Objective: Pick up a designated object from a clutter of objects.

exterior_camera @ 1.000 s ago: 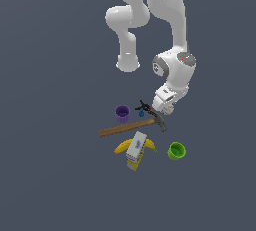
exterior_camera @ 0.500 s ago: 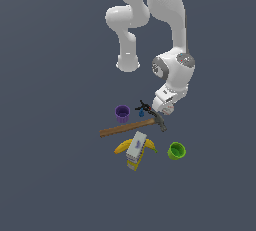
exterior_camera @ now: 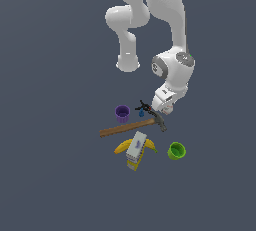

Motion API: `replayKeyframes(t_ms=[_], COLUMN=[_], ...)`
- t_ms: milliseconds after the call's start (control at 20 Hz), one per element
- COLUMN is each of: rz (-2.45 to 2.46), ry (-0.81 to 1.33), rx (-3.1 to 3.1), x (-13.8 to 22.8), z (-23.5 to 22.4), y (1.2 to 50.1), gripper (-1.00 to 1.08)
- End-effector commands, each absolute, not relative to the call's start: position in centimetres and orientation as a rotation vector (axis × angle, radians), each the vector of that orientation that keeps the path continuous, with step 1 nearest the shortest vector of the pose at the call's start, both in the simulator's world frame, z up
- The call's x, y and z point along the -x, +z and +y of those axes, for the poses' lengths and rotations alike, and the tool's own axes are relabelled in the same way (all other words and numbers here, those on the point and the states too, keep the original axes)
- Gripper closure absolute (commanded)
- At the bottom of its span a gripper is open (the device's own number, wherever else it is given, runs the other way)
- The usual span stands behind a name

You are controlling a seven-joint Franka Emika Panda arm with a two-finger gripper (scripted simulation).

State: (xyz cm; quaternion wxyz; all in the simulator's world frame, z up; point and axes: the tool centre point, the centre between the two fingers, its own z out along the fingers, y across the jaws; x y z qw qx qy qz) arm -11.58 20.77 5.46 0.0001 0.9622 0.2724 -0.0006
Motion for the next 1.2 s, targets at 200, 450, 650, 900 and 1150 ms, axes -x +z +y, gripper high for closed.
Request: replayKeyframes(t_ms=[200,450,650,900,1150], rz=[0.855,0.855,0.856,0.858,0.859], ry=[0.001,0.001,0.001,0.001,0.002], rx=[-3.022,-3.022,-3.023,-3.026,-3.028], x=[11.6,11.8,12.0,12.2,12.5], z=[19.4,17.6,15.7,13.0,10.0], y=[7.3,9.7,12.3,16.0,20.1], gripper=[1.08,1.08,1.08,1.08,1.08])
